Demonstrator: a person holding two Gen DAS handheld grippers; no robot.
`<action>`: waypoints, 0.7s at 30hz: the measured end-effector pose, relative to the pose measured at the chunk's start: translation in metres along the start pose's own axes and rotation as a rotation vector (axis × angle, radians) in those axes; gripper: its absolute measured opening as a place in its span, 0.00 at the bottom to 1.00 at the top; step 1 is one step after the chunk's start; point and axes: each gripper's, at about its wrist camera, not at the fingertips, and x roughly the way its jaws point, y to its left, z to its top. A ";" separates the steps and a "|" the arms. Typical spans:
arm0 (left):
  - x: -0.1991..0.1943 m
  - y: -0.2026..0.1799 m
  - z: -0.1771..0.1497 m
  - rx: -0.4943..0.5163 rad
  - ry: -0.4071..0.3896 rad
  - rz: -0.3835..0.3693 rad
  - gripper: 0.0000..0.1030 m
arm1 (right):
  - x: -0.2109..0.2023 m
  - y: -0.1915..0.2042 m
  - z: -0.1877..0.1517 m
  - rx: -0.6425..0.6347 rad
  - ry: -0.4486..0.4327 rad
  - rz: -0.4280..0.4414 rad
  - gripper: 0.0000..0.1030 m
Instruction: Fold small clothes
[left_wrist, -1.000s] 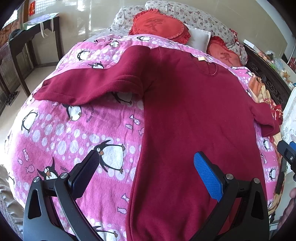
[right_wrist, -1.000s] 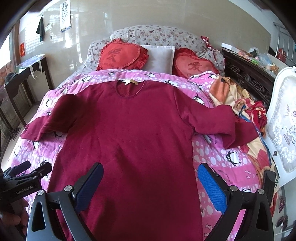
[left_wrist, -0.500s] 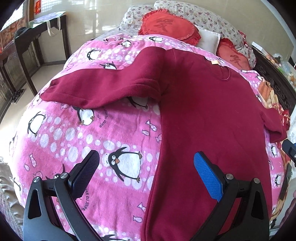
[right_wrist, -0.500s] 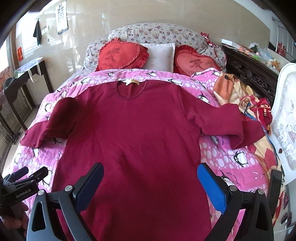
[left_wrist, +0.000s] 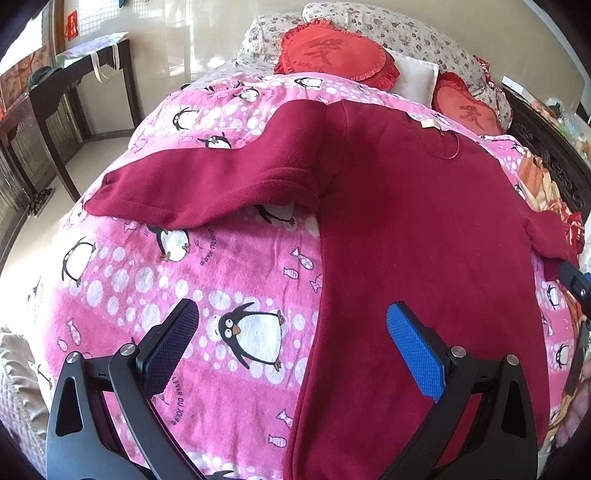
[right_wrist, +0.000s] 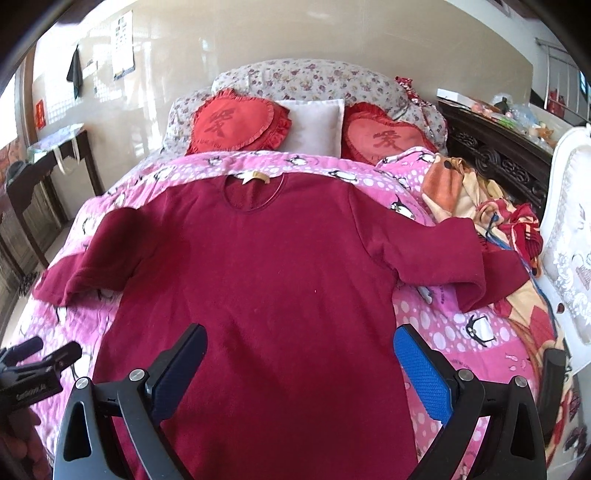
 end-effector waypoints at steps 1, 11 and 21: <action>0.000 0.000 0.000 0.000 -0.001 0.005 0.99 | 0.002 0.000 0.000 0.002 -0.002 -0.004 0.98; 0.002 -0.004 0.004 0.016 -0.005 0.035 0.99 | 0.042 -0.008 -0.006 -0.011 -0.029 -0.059 0.98; 0.008 -0.009 0.010 0.021 0.012 0.029 0.99 | 0.105 -0.029 -0.028 0.016 0.025 -0.101 0.97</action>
